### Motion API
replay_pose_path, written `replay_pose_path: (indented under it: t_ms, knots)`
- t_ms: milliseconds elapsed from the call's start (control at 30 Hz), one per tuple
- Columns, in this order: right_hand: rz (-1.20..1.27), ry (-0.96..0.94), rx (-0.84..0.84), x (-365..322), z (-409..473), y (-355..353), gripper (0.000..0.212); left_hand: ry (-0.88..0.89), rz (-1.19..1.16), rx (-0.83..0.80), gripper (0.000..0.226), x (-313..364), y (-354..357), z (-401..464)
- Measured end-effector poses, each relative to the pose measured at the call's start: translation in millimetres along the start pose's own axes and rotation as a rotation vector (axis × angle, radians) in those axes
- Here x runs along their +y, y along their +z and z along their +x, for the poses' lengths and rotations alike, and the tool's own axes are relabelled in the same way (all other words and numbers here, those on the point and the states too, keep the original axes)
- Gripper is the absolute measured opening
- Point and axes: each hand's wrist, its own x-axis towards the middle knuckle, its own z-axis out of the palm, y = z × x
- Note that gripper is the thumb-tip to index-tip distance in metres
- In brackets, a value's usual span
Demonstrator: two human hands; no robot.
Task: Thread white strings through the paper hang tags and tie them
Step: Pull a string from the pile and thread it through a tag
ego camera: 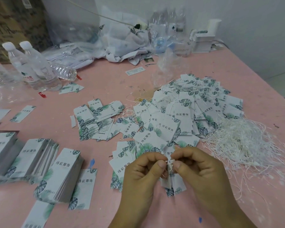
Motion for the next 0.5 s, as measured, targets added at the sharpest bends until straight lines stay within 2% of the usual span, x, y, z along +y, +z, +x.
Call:
replay_pose_path:
  t_ms: [433, 500]
  knots:
    - [-0.128, -0.14, 0.008, -0.9, 0.5, 3.1, 0.03, -0.008, 0.04, -0.011, 0.017, 0.9, 0.7, -1.1]
    - [-0.146, -0.171, 0.007, -1.6, 1.0, 3.3, 0.025, 0.002, 0.052, -0.012, 0.016, 1.6, 1.0, -1.7]
